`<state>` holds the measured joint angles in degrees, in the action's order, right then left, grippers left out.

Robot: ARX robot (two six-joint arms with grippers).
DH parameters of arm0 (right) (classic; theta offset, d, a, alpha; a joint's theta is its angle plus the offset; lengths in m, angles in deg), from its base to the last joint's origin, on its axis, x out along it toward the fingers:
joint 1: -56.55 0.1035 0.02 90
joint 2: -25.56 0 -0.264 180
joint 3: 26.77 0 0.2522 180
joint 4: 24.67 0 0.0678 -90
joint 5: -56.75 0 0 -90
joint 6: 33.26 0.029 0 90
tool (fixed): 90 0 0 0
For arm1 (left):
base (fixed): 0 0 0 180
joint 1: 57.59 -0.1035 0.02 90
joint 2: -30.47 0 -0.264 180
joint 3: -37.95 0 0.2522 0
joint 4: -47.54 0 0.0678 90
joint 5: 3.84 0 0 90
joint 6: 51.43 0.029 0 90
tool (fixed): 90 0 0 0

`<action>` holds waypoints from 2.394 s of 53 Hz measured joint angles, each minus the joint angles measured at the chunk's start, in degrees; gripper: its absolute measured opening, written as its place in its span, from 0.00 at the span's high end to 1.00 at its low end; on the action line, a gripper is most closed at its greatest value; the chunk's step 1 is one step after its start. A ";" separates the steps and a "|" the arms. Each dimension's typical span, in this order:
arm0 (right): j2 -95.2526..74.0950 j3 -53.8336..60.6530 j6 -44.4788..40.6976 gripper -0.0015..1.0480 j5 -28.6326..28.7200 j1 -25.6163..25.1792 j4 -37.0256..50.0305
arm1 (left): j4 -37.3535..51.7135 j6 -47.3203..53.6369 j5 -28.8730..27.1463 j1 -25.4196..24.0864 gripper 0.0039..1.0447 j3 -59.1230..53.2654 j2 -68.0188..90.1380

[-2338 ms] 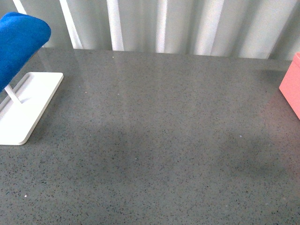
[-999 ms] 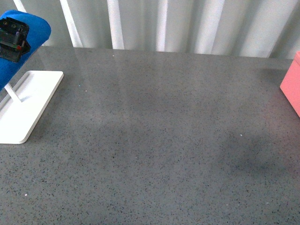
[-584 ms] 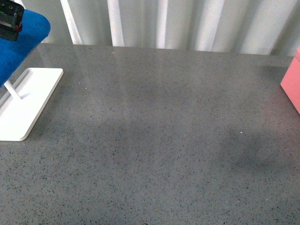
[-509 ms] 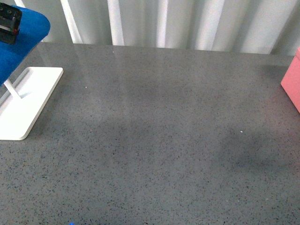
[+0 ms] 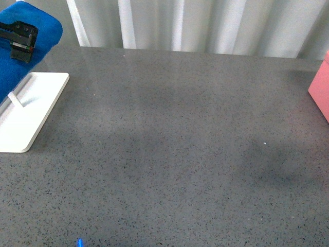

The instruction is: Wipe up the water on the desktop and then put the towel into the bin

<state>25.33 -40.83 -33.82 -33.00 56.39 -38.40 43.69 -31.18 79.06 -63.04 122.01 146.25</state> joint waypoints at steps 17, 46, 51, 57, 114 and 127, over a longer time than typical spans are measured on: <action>0.00 -0.02 0.00 0.07 -0.02 0.00 0.00 | 0.15 -0.42 -0.48 -0.11 0.58 -0.50 -0.33; 0.00 0.00 0.00 0.07 0.00 0.00 0.00 | -1.55 -0.94 1.27 -0.09 0.95 -2.05 -6.91; 0.00 -0.02 0.00 0.07 -0.02 0.00 0.00 | -2.23 -1.31 1.81 -0.04 0.95 -1.68 -9.38; 0.00 0.00 0.00 0.07 -0.02 0.00 0.00 | -3.06 -2.21 3.21 0.31 0.95 0.02 -12.31; 0.00 0.00 0.00 0.07 0.00 0.00 0.00 | 21.07 -22.43 22.97 39.43 0.95 -18.75 -20.06; 0.00 0.00 0.00 0.07 0.00 0.00 0.00 | 26.21 -27.80 18.80 40.22 0.95 -14.10 -12.79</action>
<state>25.33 -40.83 -33.82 -33.00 56.39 -38.40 69.90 -58.99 97.86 -22.82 107.92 133.47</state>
